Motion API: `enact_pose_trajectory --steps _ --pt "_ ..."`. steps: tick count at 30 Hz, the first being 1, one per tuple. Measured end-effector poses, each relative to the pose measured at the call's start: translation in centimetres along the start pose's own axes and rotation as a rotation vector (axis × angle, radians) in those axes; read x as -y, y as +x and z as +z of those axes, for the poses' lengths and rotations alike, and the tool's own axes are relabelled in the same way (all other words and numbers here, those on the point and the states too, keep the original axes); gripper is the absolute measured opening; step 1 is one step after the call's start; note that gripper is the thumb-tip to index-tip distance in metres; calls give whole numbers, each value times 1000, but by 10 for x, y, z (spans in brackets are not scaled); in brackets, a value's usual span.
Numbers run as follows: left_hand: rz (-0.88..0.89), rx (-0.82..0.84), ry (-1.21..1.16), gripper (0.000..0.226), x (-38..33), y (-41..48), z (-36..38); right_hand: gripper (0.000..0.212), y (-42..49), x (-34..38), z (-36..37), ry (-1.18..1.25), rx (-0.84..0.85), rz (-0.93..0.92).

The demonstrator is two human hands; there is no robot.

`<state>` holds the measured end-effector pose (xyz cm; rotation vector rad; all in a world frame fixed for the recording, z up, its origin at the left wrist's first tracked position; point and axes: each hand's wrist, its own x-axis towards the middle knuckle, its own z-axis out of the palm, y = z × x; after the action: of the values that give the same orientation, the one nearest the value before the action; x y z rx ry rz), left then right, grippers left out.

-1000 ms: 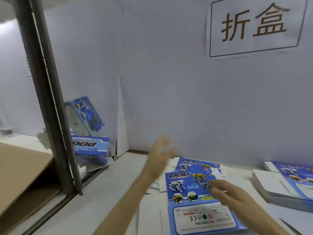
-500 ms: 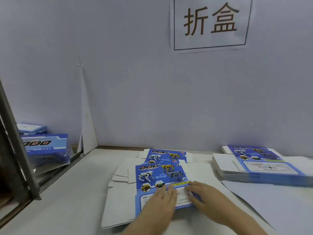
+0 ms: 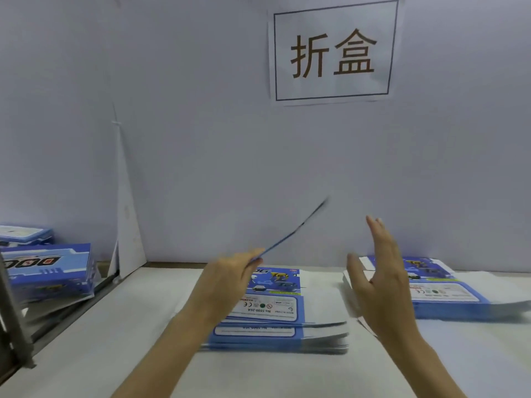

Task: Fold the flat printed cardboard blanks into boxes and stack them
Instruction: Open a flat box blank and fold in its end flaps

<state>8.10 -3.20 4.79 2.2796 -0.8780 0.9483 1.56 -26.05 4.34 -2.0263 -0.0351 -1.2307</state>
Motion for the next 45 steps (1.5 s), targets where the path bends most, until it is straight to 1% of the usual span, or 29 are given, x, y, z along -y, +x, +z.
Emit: enact_pose_trajectory --steps 2,4,5,6,8,9,10,11,13,14,15,16,18,19,20,22,23,26,29,31,34,36,38,39,41,42,43,45 --pt "42 -113 -22 29 -7 12 -4 64 4 4 6 102 3 106" --pt "29 -191 -75 29 -12 19 -2 66 4 8 14 176 32 163" --pt "2 -201 -113 28 -14 21 0 67 3 11 18 205 59 179" --pt "-34 -187 -160 27 -16 21 4 68 2 13 23 224 89 194" --pt "-143 -73 -261 25 -21 14 17 68 -1 15 34 235 152 239" --pt "-189 -24 -275 28 -23 9 23 67 -3 14 38 231 174 282" --pt "-219 -9 -270 31 -25 5 27 68 -5 12 41 219 175 335" --pt "-235 -28 -258 32 -26 2 29 69 -5 10 42 199 148 388" --pt "-232 -142 -217 29 -25 1 29 68 -1 5 38 126 21 435" --pt "-241 -225 -209 29 -25 2 26 67 2 2 33 80 -41 414" --pt "-251 -314 -233 30 -25 4 21 65 5 0 28 48 -67 379" --pt "-267 -390 -303 31 -29 7 15 63 8 0 24 39 -40 345" --pt "-327 -456 -536 33 -38 7 3 60 10 5 20 118 113 324" --pt "-364 -457 -658 31 -43 7 -1 55 9 9 20 208 188 326" --pt "-400 -446 -754 30 -47 7 -4 45 9 14 20 320 241 321" --pt "-440 -432 -809 31 -48 5 -6 28 8 17 23 472 279 297" --pt "-445 -432 -800 32 -48 4 -6 26 8 17 24 517 276 300" --pt "-481 -406 -792 47 -47 3 -1 30 5 20 26 591 224 328" --pt "-511 -390 -814 60 -51 3 5 52 2 22 26 493 173 340" --pt "-519 -381 -826 66 -54 3 8 63 2 21 26 466 186 355" --pt "-546 -350 -830 67 -57 3 12 61 -1 27 27 538 280 347" --pt "-567 -321 -842 72 -62 2 16 65 -5 34 29 628 393 319" --pt "-559 -300 -801 78 -68 1 19 70 -10 41 30 686 527 284" --pt "-545 -296 -740 79 -71 1 19 66 -13 42 30 718 595 284" --pt "-506 -276 -577 78 -71 2 17 36 -14 41 32 788 682 312" --pt "-485 -250 -537 75 -70 3 14 26 -13 38 32 806 673 327" --pt "-468 -214 -547 70 -69 4 11 24 -12 35 32 809 647 340" --pt "-457 -136 -644 66 -63 7 0 29 -7 27 26 813 625 359"
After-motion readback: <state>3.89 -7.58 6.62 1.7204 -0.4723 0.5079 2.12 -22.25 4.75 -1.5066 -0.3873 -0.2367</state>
